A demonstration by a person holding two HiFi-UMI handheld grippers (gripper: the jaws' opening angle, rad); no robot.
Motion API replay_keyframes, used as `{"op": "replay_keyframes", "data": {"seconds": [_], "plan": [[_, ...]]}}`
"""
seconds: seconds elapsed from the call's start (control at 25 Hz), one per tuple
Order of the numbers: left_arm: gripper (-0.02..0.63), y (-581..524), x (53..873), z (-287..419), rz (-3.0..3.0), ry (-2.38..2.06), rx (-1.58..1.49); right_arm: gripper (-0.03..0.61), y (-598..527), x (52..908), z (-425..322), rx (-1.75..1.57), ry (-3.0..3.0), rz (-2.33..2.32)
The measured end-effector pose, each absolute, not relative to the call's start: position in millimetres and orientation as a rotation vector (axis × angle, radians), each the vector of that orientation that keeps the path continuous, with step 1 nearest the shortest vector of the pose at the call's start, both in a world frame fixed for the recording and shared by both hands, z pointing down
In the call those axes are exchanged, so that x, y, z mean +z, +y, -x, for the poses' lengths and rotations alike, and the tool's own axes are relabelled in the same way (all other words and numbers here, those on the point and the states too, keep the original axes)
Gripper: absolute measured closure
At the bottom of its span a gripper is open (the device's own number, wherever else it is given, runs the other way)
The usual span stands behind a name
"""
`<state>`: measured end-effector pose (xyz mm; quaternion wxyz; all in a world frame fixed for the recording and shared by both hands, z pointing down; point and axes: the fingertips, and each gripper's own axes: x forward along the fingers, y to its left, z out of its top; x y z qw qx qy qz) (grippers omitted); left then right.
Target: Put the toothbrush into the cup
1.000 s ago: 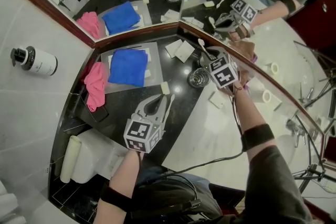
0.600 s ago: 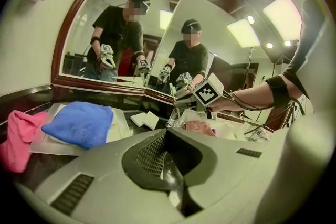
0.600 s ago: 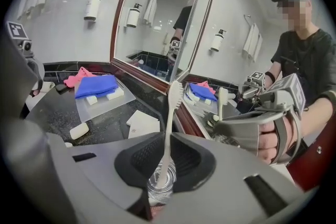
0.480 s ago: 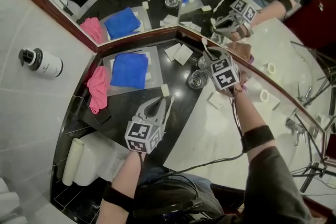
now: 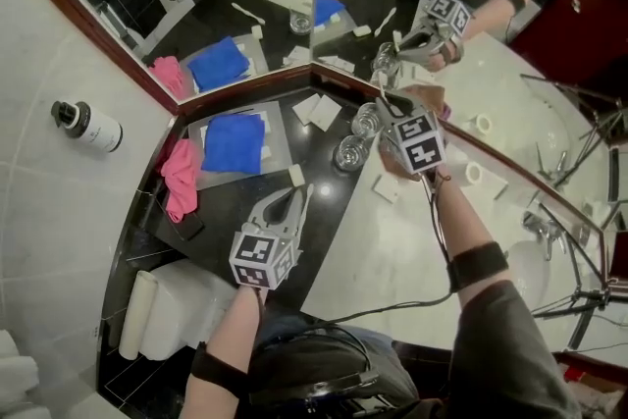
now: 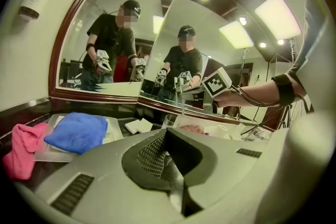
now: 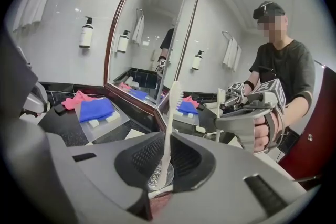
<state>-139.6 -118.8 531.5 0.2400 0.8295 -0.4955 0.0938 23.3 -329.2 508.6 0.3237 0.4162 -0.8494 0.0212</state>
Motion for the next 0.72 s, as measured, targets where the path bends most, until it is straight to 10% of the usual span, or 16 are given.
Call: {"op": "replay_keyframes", "data": {"seconds": [0.72], "plan": [[0.614, -90, 494, 104, -2.393, -1.293, 0.296, 0.521, -212, 453, -99, 0.317, -2.354, -1.346]]}}
